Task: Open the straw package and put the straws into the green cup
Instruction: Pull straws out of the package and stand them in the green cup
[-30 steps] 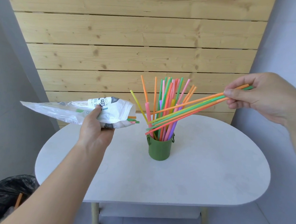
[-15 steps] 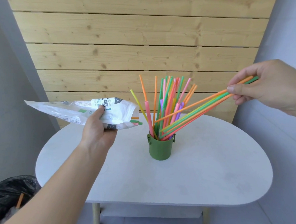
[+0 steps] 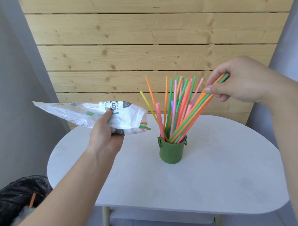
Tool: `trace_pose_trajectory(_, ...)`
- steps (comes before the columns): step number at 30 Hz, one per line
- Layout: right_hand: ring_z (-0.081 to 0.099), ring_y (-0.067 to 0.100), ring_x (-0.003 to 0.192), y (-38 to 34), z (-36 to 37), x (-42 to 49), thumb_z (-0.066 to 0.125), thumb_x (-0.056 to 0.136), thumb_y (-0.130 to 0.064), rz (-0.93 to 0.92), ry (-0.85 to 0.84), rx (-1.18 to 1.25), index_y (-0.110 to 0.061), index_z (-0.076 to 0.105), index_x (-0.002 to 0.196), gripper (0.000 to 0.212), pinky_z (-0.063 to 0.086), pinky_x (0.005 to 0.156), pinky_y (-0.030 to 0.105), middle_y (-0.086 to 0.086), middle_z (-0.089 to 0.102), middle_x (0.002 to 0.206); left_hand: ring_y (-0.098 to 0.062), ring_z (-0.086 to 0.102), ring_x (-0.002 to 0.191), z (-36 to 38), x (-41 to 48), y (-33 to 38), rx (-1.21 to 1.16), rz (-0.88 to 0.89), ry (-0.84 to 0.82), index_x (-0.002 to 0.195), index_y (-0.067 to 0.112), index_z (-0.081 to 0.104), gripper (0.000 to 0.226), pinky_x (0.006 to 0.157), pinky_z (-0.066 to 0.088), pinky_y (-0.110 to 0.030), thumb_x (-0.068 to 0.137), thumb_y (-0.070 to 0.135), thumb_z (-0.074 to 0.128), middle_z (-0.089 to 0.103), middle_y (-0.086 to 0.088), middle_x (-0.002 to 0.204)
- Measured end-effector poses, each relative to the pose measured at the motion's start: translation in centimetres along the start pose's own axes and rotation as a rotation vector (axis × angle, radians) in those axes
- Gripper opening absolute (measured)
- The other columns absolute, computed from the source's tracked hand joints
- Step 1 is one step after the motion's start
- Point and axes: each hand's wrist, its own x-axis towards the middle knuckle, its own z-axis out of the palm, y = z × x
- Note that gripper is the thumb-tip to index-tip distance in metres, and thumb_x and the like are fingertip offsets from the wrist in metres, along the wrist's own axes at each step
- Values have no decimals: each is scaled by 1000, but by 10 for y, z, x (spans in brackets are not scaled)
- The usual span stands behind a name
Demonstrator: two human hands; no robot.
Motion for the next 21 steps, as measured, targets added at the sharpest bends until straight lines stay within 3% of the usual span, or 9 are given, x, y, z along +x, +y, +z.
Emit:
trace_pose_trajectory(2, 70, 16, 55, -5, 11, 8, 81, 83, -24, -17, 3, 23, -22, 73, 81, 8, 61, 72, 43, 5, 73, 67, -22, 78, 104, -3, 1, 1, 6, 5, 0, 124, 6, 66, 23, 96, 59, -53, 105, 17, 60, 80, -6, 113)
trace_pose_trajectory(5, 68, 18, 54, -8, 21, 17, 79, 85, -23, -30, 5, 1, -23, 68, 85, 11, 58, 66, 37, 7, 73, 71, -23, 76, 107, -6, 4, 3, 7, 16, -10, 121, 6, 67, 21, 100, 56, -55, 105, 16, 60, 81, -5, 109)
trace_pose_trajectory(8, 70, 19, 54, -9, 28, 23, 80, 84, -21, -47, 40, 22, -24, 63, 102, 25, 62, 66, 44, 9, 74, 79, -24, 75, 111, -7, 6, 4, -11, 15, -10, 132, 5, 64, 30, 99, 56, -56, 105, 16, 60, 77, -9, 120)
trace_pose_trajectory(10, 69, 17, 52, -10, 35, 25, 81, 83, -22, -53, 91, 43, -25, 57, 113, 38, 61, 61, 45, 8, 73, 84, -25, 74, 113, -7, 8, 3, -24, 10, -21, 126, 5, 66, 25, 101, 55, -58, 105, 15, 60, 76, -8, 121)
trace_pose_trajectory(13, 70, 18, 53, -13, 48, 26, 82, 82, -21, -68, 144, 127, -27, 52, 113, 43, 54, 53, 32, 5, 72, 89, -28, 73, 116, -7, 9, 2, -49, -2, -42, 115, 8, 68, 15, 104, 50, -65, 105, 15, 60, 77, -7, 118)
trace_pose_trajectory(17, 71, 23, 61, -18, 69, 28, 82, 80, -19, -106, 216, 203, -29, 55, 116, 46, 59, 60, 39, 3, 72, 86, -26, 75, 111, -7, 9, 4, -56, -2, -39, 112, 8, 68, 13, 103, 51, -64, 104, 15, 60, 81, -5, 104)
trace_pose_trajectory(21, 71, 22, 75, -20, 82, 29, 82, 80, -22, -136, 296, 202, -26, 56, 125, 52, 59, 78, 45, -4, 71, 89, -25, 75, 110, -7, 9, 7, -62, -3, -32, 114, 9, 68, 13, 103, 52, -62, 104, 15, 60, 79, -5, 112)
